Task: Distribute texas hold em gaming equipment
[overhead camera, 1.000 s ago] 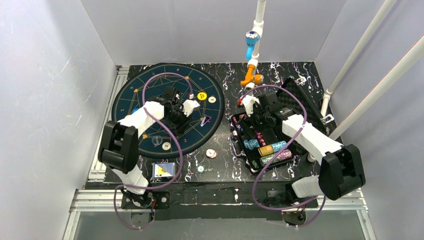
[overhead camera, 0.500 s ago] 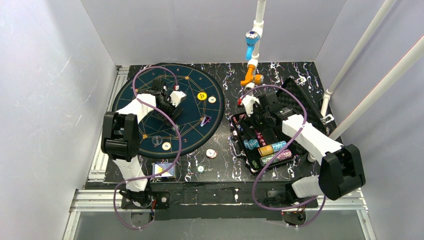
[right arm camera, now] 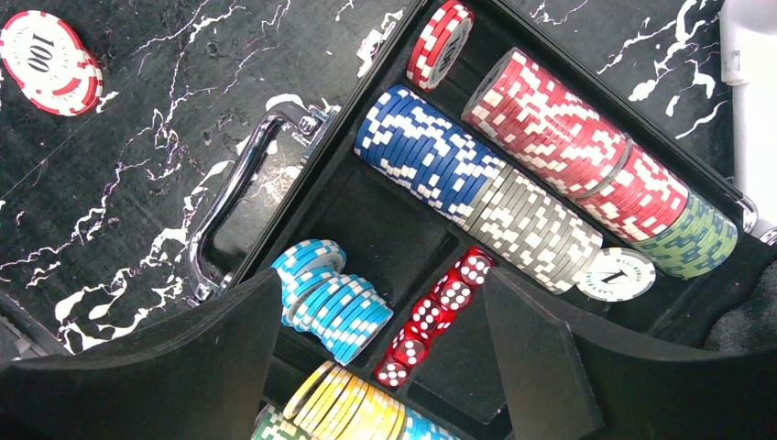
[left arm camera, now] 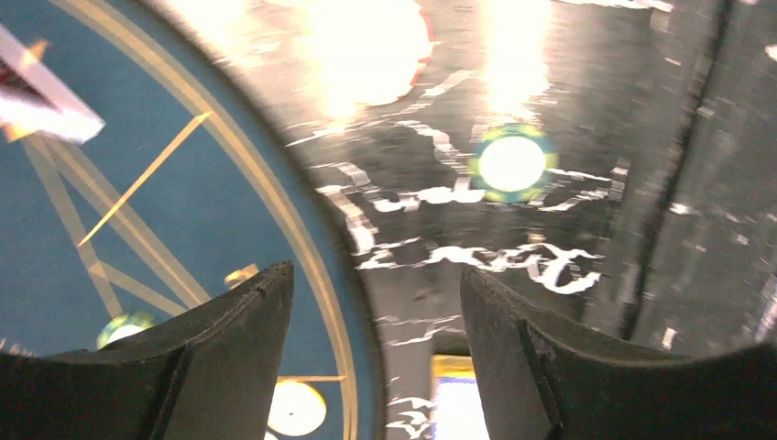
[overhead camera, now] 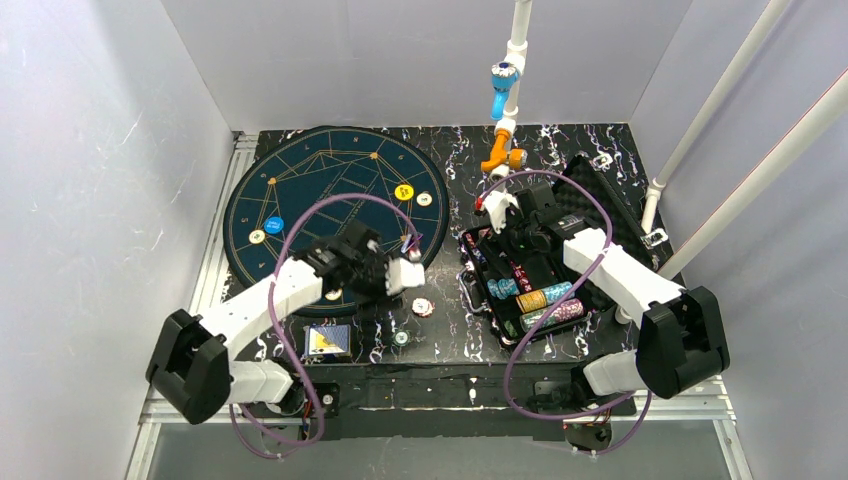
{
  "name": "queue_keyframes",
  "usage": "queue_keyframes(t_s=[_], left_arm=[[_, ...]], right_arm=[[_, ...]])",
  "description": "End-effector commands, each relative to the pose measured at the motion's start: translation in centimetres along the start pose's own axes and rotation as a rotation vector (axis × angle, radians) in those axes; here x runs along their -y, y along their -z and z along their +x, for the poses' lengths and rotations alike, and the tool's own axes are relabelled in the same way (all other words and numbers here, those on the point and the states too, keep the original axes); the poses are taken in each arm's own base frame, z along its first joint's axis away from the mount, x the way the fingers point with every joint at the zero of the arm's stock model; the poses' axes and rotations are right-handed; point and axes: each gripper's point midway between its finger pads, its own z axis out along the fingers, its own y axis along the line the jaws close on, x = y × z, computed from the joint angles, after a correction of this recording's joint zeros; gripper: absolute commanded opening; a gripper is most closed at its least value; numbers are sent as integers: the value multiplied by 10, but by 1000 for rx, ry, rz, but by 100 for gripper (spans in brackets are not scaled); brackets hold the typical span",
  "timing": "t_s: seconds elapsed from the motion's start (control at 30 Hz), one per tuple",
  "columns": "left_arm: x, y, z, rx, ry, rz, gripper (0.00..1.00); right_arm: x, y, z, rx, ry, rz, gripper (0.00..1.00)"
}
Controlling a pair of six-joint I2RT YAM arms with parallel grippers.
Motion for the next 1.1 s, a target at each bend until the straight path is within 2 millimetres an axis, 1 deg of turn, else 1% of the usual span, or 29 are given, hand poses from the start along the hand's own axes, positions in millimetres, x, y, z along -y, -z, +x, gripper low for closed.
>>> queue_keyframes(t_s=[0.0, 0.07, 0.2, 0.33, 0.57, 0.7, 0.83, 0.93, 1.07], left_arm=[[53, -15, 19, -122, -175, 104, 66], [64, -21, 19, -150, -201, 128, 65], [77, -33, 22, -209, -241, 161, 66], [88, -44, 21, -240, -277, 179, 67], [89, -59, 5, -228, -273, 174, 65], [90, -69, 1, -240, -278, 177, 65], [89, -76, 7, -264, -281, 181, 64], [91, -79, 16, -289, -286, 189, 61], [95, -80, 28, -310, -292, 207, 52]], right_arm=[[6, -1, -8, 27, 3, 21, 89], [7, -1, -7, 22, 1, 24, 89], [8, -2, -6, 17, 1, 27, 89], [8, 0, -6, 22, 2, 31, 89], [8, -1, -6, 21, -3, 25, 89], [8, 0, -6, 23, -2, 23, 88], [8, 1, -7, 27, -2, 23, 88], [8, 2, -7, 29, -1, 26, 88], [8, 2, -8, 33, 0, 25, 88]])
